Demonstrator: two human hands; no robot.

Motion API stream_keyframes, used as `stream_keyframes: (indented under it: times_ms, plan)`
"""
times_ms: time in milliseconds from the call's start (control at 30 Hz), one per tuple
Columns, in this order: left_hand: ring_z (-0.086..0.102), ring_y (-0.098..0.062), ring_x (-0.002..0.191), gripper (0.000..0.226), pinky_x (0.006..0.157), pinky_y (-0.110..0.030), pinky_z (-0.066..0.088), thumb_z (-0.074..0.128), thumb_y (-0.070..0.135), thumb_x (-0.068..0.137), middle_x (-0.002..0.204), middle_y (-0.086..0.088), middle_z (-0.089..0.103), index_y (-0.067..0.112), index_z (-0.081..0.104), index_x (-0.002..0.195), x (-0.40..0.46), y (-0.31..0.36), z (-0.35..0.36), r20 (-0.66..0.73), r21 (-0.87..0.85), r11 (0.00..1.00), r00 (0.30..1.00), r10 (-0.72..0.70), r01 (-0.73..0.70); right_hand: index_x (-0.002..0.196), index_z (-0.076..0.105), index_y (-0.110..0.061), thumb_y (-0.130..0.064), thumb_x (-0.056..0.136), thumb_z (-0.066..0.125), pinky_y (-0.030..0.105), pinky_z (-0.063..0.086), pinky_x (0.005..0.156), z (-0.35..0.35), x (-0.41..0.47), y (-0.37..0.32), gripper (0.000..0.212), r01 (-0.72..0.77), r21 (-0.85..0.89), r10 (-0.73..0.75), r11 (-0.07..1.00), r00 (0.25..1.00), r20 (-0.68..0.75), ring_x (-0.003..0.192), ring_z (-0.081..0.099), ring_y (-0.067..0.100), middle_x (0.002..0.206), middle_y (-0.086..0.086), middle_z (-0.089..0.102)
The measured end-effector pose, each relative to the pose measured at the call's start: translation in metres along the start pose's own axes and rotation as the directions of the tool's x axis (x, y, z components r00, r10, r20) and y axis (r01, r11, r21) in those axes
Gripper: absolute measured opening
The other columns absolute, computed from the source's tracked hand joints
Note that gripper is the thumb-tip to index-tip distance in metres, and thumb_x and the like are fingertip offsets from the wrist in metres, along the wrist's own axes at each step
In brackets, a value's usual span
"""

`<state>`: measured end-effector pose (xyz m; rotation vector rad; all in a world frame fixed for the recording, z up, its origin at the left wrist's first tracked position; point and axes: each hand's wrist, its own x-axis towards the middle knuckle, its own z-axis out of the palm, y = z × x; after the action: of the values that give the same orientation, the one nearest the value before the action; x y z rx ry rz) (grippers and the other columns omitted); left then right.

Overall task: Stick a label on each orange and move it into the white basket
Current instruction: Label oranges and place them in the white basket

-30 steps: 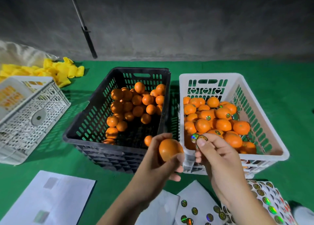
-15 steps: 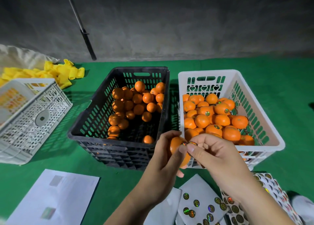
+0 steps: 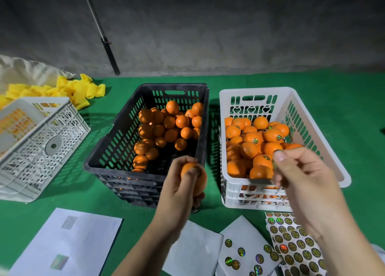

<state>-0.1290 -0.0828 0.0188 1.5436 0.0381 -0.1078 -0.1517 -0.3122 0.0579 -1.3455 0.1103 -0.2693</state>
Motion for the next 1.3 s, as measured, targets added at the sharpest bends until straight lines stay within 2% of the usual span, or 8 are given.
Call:
stream_keyframes:
  times_ms: [267,467,633,767,900,1033,1167,1300]
  plan:
    - [0.065,-0.028,0.072,0.039,0.057,-0.025,0.05,0.07,0.056,0.083,0.112,-0.027,0.06,0.027,0.066,0.109,-0.004,-0.001,0.017,0.057,-0.092,0.996,0.998,0.01,-0.005,0.119,0.073,-0.048,-0.053,0.079,0.076,0.025,0.059,0.07,0.018,-0.014,0.039,0.04,-0.097,-0.134,0.11,0.986,0.989,0.095,0.095,0.075,0.018,0.115,-0.002,0.072]
    - [0.064,-0.022,0.072,0.039,0.057,-0.027,0.051,0.063,0.061,0.094,0.1,-0.004,0.07,0.028,0.065,0.114,-0.012,0.0,0.038,0.154,-0.162,0.983,0.981,0.116,-0.091,0.135,0.042,-0.074,-0.073,0.073,0.077,0.021,0.056,0.067,0.048,-0.027,0.046,0.071,-0.198,-0.024,0.198,0.98,0.958,0.205,0.083,0.071,0.01,0.112,-0.017,0.07]
    - [0.065,-0.028,0.119,0.061,0.101,-0.047,0.055,0.027,0.069,0.1,0.123,-0.009,0.065,0.026,0.062,0.126,-0.019,-0.01,0.058,0.181,-0.116,0.984,0.972,0.152,-0.132,0.14,0.033,-0.067,-0.05,0.08,0.073,0.032,0.054,0.093,0.055,-0.021,0.043,0.074,-0.166,0.038,0.155,0.985,0.968,0.199,0.11,0.069,-0.001,0.119,-0.024,0.071]
    - [0.036,0.005,0.143,0.063,0.107,-0.012,0.039,0.025,0.075,0.099,0.152,0.002,0.035,0.032,0.05,0.137,-0.011,-0.015,0.053,0.179,0.123,0.918,0.918,0.353,-0.377,0.137,0.032,-0.074,-0.056,0.079,0.075,0.016,0.057,0.082,0.048,-0.013,0.048,0.074,-0.175,0.036,0.163,0.984,0.962,0.221,0.115,0.062,-0.012,0.123,-0.038,0.064]
    - [0.066,0.005,0.097,0.057,0.068,-0.016,0.054,0.027,0.074,0.101,0.163,0.018,0.013,0.044,0.032,0.149,0.013,-0.017,0.032,0.332,0.534,0.698,0.878,0.345,-0.476,0.143,0.033,-0.071,-0.062,0.082,0.076,0.006,0.051,0.08,0.035,0.007,0.063,0.075,-0.079,-0.137,0.092,0.987,0.991,0.095,0.114,0.053,-0.024,0.124,-0.055,0.049]
    - [0.058,-0.004,0.071,0.028,0.059,-0.028,0.044,0.041,0.056,0.105,0.114,0.017,0.064,0.04,0.051,0.125,0.059,-0.02,-0.009,0.13,0.753,0.561,0.913,0.385,-0.344,0.153,0.022,-0.056,-0.065,0.08,0.077,0.016,0.042,0.102,-0.006,0.07,0.075,0.092,-0.004,-0.415,-0.025,0.91,0.998,-0.064,0.124,0.047,-0.02,0.145,-0.039,0.042]
    - [0.062,-0.023,0.092,0.03,0.066,-0.034,0.039,0.038,0.05,0.109,0.099,0.006,0.058,0.028,0.058,0.115,0.095,-0.021,-0.042,0.132,0.901,0.406,0.987,0.088,-0.156,0.162,0.004,-0.037,-0.061,0.083,0.073,0.057,0.03,0.121,-0.041,0.134,0.085,0.108,-0.087,-0.655,-0.003,0.75,0.991,-0.134,0.153,0.028,0.026,0.168,0.002,0.026]
    - [0.058,-0.035,0.122,0.042,0.091,-0.038,0.046,0.035,0.044,0.112,0.13,-0.016,0.061,0.014,0.055,0.133,0.129,-0.015,-0.039,0.22,0.898,0.437,0.911,-0.35,-0.049,0.152,0.035,-0.041,-0.05,0.096,0.066,0.049,0.032,0.119,-0.019,0.146,0.109,0.065,-0.057,-0.675,-0.079,0.736,0.982,-0.17,0.142,0.036,0.022,0.151,0.005,0.039]
